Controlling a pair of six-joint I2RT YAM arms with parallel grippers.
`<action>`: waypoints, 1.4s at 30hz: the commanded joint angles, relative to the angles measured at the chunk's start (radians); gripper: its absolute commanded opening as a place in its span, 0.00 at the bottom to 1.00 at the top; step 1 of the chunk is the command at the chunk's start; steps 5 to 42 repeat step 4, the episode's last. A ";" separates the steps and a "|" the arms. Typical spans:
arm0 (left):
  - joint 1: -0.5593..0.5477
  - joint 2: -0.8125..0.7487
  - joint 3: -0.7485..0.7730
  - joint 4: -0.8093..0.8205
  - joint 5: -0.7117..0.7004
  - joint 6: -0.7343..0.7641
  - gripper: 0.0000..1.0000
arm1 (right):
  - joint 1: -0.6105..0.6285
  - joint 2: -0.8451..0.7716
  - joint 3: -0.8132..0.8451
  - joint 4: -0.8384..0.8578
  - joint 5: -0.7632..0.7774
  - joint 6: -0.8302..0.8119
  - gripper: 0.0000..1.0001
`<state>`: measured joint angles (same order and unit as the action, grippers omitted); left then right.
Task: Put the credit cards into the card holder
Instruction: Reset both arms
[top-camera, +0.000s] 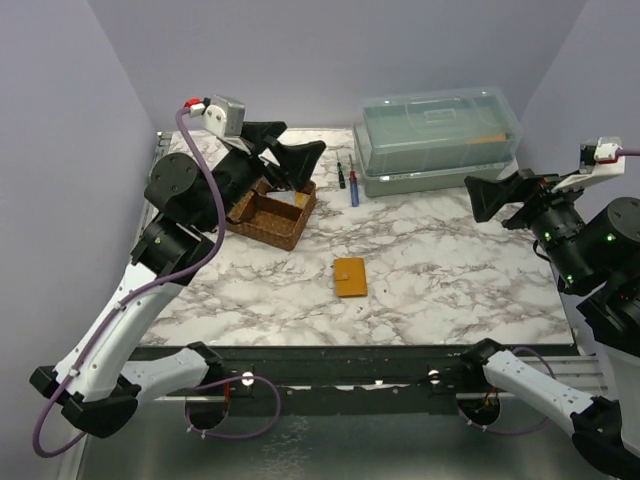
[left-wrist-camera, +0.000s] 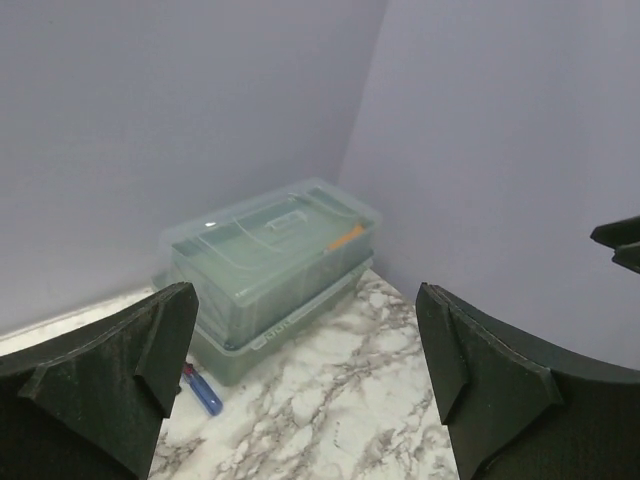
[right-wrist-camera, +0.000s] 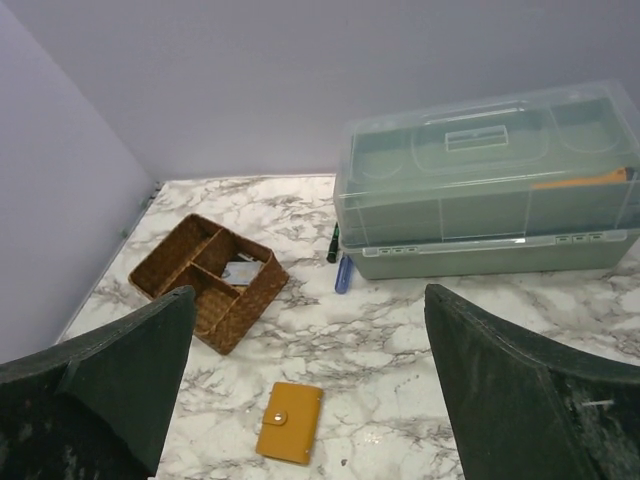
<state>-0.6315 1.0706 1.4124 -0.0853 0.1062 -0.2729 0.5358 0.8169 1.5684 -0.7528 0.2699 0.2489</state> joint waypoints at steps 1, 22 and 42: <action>0.000 -0.025 -0.039 0.055 -0.124 0.066 0.99 | 0.004 -0.040 -0.039 0.061 0.047 -0.039 1.00; 0.000 -0.029 -0.037 0.058 -0.129 0.069 0.99 | 0.004 -0.071 -0.089 0.089 0.105 -0.045 1.00; 0.000 -0.029 -0.037 0.058 -0.129 0.069 0.99 | 0.004 -0.071 -0.089 0.089 0.105 -0.045 1.00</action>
